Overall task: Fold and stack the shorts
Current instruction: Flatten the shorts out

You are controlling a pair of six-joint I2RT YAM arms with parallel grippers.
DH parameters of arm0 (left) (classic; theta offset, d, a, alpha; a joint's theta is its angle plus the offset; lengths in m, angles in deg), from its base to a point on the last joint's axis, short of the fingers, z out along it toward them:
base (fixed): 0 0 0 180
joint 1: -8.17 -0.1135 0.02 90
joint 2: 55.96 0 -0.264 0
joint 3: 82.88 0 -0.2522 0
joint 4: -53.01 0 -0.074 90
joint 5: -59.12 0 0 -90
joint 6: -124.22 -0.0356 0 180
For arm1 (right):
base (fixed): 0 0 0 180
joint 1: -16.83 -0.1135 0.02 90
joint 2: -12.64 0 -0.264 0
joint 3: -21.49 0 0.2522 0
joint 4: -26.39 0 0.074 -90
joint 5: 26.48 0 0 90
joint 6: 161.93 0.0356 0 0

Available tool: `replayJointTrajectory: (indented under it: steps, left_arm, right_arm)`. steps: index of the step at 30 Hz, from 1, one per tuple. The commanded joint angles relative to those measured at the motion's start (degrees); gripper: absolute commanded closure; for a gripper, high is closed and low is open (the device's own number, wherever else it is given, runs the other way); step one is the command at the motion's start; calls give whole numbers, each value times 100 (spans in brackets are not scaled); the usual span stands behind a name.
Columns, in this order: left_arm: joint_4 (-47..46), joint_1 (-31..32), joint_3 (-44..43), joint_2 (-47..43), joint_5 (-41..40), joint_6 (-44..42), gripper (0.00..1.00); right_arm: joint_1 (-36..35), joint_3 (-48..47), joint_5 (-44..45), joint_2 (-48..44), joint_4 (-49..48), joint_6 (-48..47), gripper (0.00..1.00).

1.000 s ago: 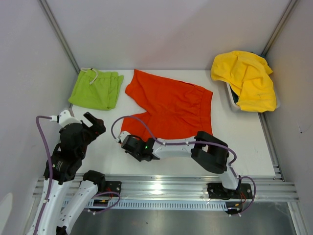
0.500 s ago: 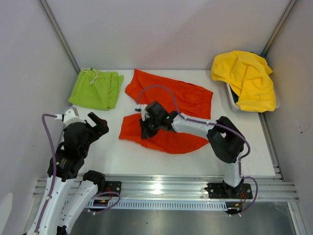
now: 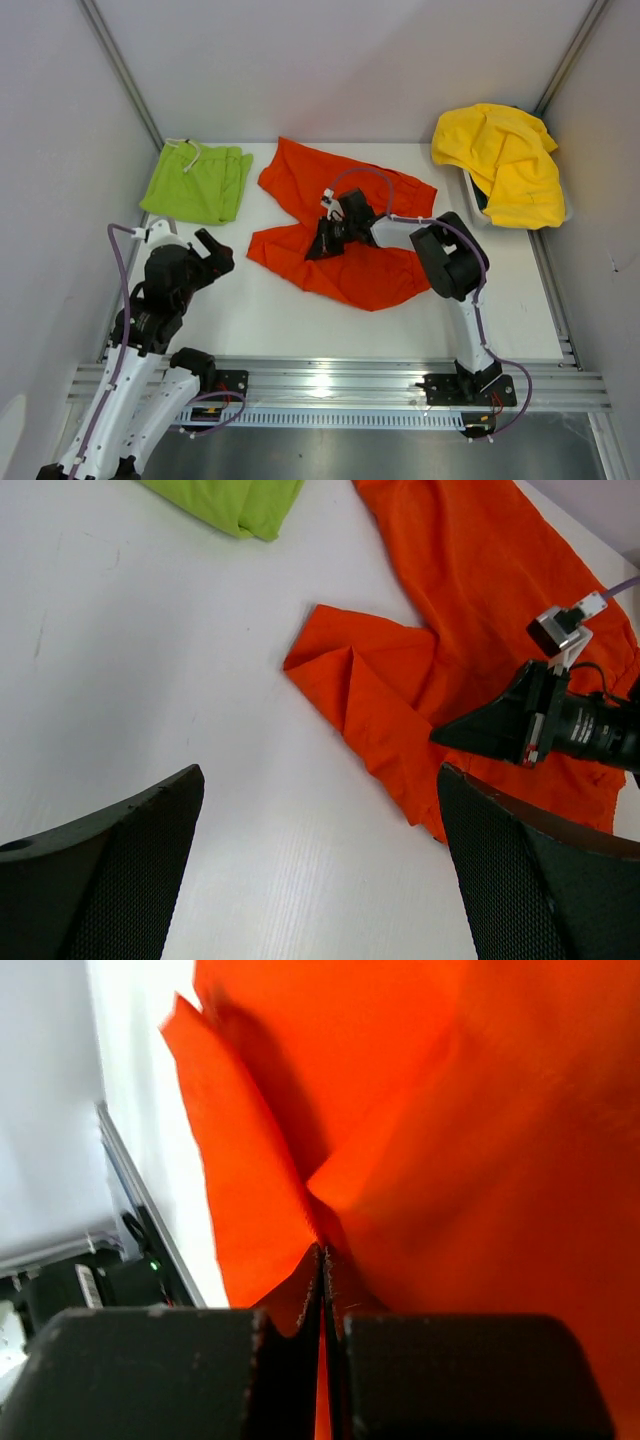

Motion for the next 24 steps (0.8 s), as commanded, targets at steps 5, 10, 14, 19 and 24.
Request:
replayJointTrajectory:
  steps: [5,10,14,19,24]
  left_arm:
    - [-606,-33,343,209,595,68,1]
    - [-869,-24,545,297,761,-11,1]
    - [-1727,11,1010,603,1173,138,1]
    - [-3284,90,1661,1034,1789,86,1]
    - [-4129,380,1636,2060,1773,25,1]
  right_arm:
    - [667,106,37,-282,-1002,969,100]
    - [668,54,27,-431,-881,724,100]
    - [668,-86,38,-467,-565,531,100]
    - [651,-333,265,-441,-46,162,98]
    - [782,-394,477,-423,227,29,100]
